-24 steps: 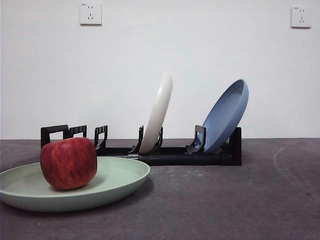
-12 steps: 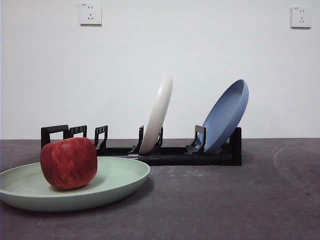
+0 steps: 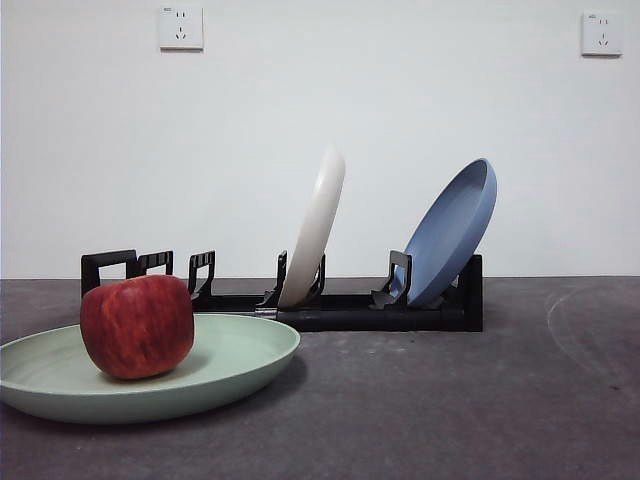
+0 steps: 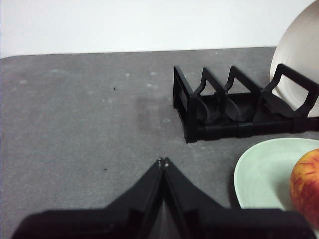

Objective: Take the green plate from the plate rack,put the plate on the table,take the apple from the table,put the apple in the plate

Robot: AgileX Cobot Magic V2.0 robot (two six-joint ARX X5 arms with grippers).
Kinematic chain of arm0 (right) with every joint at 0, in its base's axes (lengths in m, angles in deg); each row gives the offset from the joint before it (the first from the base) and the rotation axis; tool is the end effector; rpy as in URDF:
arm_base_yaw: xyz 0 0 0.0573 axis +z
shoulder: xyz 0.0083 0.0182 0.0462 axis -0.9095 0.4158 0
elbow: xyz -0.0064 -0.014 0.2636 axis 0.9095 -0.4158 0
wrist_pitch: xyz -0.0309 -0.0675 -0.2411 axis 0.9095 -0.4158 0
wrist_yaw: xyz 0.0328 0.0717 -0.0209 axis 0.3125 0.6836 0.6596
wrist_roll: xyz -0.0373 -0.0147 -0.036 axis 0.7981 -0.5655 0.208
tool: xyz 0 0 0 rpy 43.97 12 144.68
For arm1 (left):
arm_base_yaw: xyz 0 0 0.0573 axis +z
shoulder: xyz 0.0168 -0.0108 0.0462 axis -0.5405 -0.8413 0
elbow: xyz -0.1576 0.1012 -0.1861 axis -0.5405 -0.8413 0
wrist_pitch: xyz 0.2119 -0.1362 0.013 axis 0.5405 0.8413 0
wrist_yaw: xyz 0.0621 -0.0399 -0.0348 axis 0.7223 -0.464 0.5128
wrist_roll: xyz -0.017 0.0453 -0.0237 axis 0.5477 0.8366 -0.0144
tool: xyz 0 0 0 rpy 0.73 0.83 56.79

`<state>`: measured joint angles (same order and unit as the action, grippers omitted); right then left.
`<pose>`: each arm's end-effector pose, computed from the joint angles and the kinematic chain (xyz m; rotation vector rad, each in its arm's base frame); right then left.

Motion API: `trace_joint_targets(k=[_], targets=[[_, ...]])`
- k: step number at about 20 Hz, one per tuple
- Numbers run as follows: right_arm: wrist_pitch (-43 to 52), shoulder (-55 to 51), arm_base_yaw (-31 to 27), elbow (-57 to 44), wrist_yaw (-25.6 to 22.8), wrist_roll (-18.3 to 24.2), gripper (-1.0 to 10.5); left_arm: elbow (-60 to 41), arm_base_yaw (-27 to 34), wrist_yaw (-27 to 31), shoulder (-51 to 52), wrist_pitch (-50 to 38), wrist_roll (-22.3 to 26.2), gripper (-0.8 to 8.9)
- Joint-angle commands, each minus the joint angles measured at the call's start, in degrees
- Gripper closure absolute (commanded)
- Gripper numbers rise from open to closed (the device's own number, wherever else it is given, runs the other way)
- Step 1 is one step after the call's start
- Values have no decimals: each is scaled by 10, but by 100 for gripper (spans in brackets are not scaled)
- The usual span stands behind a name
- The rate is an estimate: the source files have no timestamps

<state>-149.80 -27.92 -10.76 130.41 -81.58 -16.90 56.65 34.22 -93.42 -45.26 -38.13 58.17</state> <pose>0.0694 0.0913 0.4637 -0.1609 0.7000 0.7059 0.0956 0.0002 0.1519 -0.0129 0.1680 -0.0498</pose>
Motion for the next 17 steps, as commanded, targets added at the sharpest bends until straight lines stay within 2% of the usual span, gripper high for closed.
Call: trace_joint_targets(k=[1, 17], targets=[[-14, 0, 0, -3, -3, -2, 947, -4, 2, 1, 1, -8, -2, 817], [-14, 0, 0, -3, -3, -2, 947, -4, 2, -1, -42, -11, -2, 817]])
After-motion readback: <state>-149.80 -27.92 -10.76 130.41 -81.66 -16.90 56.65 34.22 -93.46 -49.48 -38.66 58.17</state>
